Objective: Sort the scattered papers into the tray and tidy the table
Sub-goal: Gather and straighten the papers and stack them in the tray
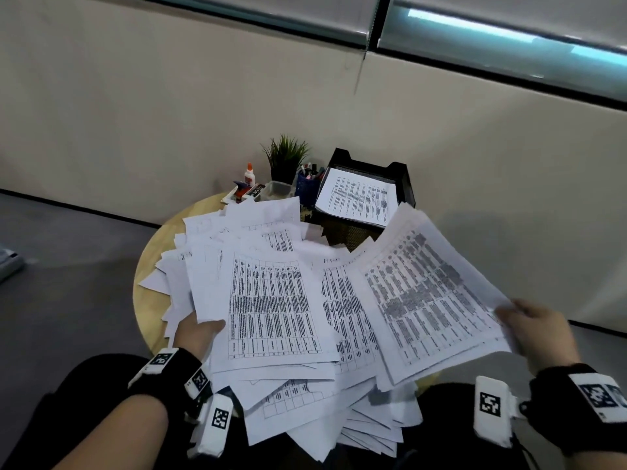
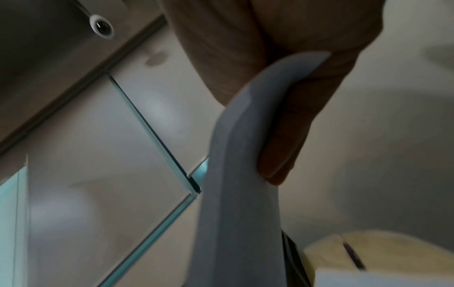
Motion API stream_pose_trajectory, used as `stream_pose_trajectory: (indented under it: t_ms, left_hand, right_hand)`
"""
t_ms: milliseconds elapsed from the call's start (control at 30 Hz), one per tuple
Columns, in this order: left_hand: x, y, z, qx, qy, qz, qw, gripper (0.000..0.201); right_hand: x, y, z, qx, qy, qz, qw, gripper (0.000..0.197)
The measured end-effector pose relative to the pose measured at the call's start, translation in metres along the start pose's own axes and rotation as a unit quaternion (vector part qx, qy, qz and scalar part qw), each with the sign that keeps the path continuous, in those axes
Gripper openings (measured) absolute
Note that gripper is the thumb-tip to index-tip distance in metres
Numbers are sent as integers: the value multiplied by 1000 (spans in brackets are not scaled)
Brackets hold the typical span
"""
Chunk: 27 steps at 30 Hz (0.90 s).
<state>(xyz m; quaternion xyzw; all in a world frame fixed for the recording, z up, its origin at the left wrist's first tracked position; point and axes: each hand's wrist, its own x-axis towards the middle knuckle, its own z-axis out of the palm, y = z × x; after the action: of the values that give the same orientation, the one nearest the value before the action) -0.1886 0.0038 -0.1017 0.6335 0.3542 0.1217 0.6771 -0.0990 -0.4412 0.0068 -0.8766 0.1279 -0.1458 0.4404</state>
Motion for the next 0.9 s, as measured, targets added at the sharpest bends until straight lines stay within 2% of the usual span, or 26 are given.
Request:
stream_pose_trajectory:
  t_ms: [167,267,367,467,567,667,733,867,900]
  left_hand:
    - [13,-8,-1,-25,0,-2,1000,40]
    - [19,-11,1,-51,-12,-7,999,41]
    - [19,-12,4,-80,-29,-8,996,41]
    - [20,-13,8,-93,-52,-3,994,41]
    - [20,-18,12,-85,-71,-6,994,42]
    - [22,-31,17,-44,-89,-11,995,41]
    - [23,-39,19,-24,-109,-21,993,39]
    - [23,-37,18,-11,-132,-55,990,13]
    - [23,-34,17,-12,-129,-62,990,21]
  right_hand:
    - [10,-4,-35,40,36,-28,998,8]
    - [15,-12,-48,75,61,-10,995,12]
    - [23,-18,-55,152,68,13,986,4]
    - [20,-28,-53,184,29,29,982,11]
    - [5,-37,-39,227,-33,61,971,5]
    - [-13,-33,-7,260,-101,103,955,17]
    - [-20,-22,15,277,-126,131,944,15]
    - [-41,-3,68,280,-177,182,926,13]
    - [-48,2,81,272,-194,188,924,13]
